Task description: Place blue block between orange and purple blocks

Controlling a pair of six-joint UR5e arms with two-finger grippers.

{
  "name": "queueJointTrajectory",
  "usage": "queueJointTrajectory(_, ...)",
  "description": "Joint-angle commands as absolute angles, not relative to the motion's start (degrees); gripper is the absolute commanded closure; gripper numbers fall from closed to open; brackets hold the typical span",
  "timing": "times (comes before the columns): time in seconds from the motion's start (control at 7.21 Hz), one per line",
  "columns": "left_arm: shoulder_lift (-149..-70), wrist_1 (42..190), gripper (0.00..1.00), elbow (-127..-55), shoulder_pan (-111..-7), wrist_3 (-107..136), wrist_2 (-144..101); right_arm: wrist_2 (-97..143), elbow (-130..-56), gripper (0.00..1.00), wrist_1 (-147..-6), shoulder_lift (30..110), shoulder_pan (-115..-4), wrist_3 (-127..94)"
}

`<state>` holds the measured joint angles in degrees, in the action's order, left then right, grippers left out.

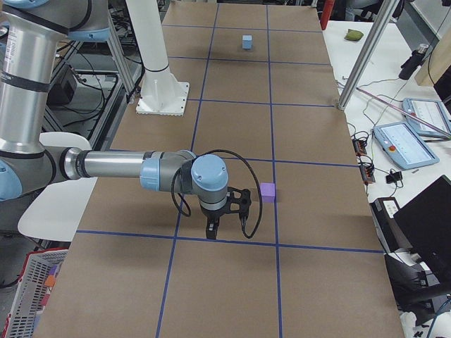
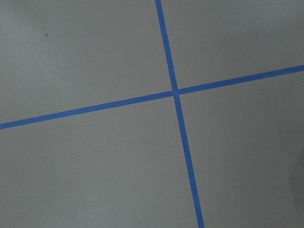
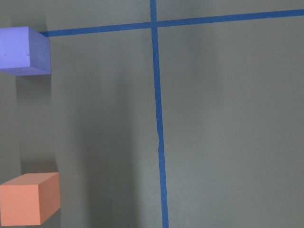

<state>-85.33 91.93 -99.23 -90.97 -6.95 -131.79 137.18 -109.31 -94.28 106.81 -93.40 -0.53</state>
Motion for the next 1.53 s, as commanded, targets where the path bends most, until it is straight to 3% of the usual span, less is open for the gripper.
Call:
queueJointTrajectory(0.0, -85.34, 91.93, 0.0, -99.23, -90.97, -6.94, -131.84, 137.02, -109.42, 0.0, -94.22, 106.79, -93.43, -0.53)
queueJointTrajectory(0.55, -86.65, 94.81, 0.0, -100.9, -89.66, -6.59, -138.58, 137.28, -109.51, 0.0, -94.22, 106.7, -93.43, -0.53)
queueJointTrajectory(0.83, -90.51, 95.62, 0.0, -102.21, -88.68, 4.78, -140.36, 137.37, -109.6, 0.0, -94.22, 106.7, -93.43, -0.53)
queueJointTrajectory(1.11, -90.79, 96.49, 0.0, -102.65, -80.29, 17.04, -144.49, 137.29, -109.6, 0.0, -94.22, 106.7, -93.43, -0.53)
queueJointTrajectory(1.39, -88.87, 112.33, 0.0, -102.57, -71.86, 37.0, -138.05, 137.29, -109.6, 0.0, -94.22, 106.61, -93.43, -0.53)
